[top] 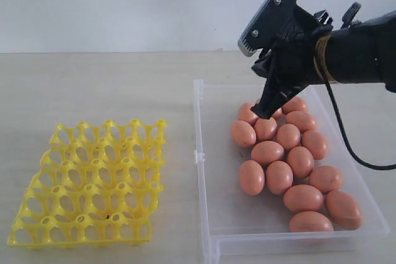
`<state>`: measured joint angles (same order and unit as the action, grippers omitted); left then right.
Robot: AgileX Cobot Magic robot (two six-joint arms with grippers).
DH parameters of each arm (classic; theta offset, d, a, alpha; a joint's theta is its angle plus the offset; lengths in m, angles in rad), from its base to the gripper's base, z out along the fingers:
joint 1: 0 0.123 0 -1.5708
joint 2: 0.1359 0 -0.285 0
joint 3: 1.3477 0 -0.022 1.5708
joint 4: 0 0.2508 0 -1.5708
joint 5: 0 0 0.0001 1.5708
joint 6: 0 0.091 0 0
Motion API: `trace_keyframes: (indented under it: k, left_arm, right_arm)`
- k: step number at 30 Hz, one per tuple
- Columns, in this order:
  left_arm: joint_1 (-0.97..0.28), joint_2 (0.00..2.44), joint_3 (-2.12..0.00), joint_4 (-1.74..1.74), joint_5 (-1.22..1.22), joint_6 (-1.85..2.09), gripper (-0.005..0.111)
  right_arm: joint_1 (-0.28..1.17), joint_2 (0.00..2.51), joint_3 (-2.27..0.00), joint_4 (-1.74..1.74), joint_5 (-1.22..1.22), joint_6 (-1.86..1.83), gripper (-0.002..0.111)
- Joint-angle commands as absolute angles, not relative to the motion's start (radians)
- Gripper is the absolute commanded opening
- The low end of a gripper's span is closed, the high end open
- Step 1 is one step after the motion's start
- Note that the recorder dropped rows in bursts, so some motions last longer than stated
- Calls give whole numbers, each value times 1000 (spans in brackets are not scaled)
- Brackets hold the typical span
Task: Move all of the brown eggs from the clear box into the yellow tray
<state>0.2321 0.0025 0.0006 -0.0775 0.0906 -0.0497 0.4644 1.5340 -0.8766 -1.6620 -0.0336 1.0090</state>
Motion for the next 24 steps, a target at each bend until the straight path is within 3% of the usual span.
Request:
trace_keyframes:
  k: [1,4,7,12,15,17,24]
  left_arm:
    - [234,0,0,-86,77,-59,4]
    - [234,0,0,-86,76,-59,4]
    - [234,0,0,-86,76,-59,4]
    - [234,0,0,-86,76,-59,4]
    - [234,0,0,-86,76,-59,4]
    - [234,0,0,-86,76,-59,4]
    - [234,0,0,-86,76,-59,4]
  right_arm:
    - [580,1521,-887,-1744,526,863,0]
    - [614,1536,-934,-1744,814,684,0]
    - [612,1534,-981,-1706,864,682,0]
    - [517,1559,-1203,-744,791,331,0]
    - [410,1628,-1323,-143,1043,-23,0]
    - [359,1688,-1368,58,1221,-160,0]
    - [405,1741,-1361,300,1221,-696,2]
